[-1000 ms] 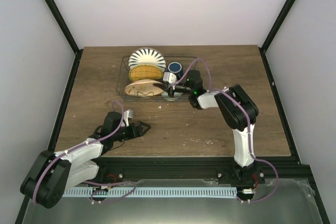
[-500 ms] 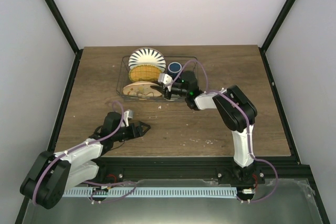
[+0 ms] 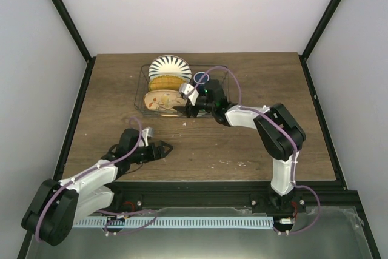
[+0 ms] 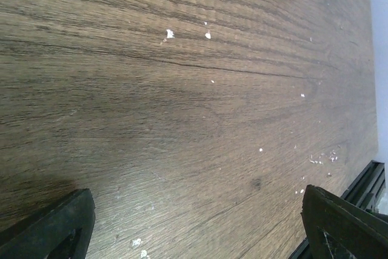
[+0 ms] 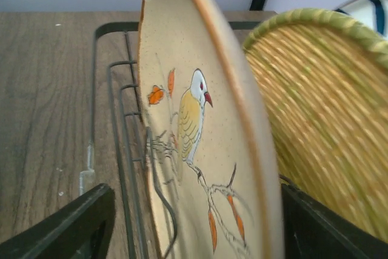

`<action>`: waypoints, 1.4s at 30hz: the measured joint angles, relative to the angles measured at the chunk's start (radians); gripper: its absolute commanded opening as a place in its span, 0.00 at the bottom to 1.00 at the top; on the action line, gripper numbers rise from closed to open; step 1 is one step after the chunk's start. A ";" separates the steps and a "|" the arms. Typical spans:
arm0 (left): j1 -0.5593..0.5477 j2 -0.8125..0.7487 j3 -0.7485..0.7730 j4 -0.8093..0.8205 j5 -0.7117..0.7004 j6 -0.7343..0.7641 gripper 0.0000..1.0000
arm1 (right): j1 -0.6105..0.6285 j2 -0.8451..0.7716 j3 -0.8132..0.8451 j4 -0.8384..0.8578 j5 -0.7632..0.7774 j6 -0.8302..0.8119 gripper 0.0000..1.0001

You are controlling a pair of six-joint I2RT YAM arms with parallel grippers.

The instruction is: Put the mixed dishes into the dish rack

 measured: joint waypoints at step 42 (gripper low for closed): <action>0.552 0.229 0.867 -0.620 -0.251 0.286 0.99 | -0.763 -0.549 -0.345 -0.544 0.459 0.631 1.00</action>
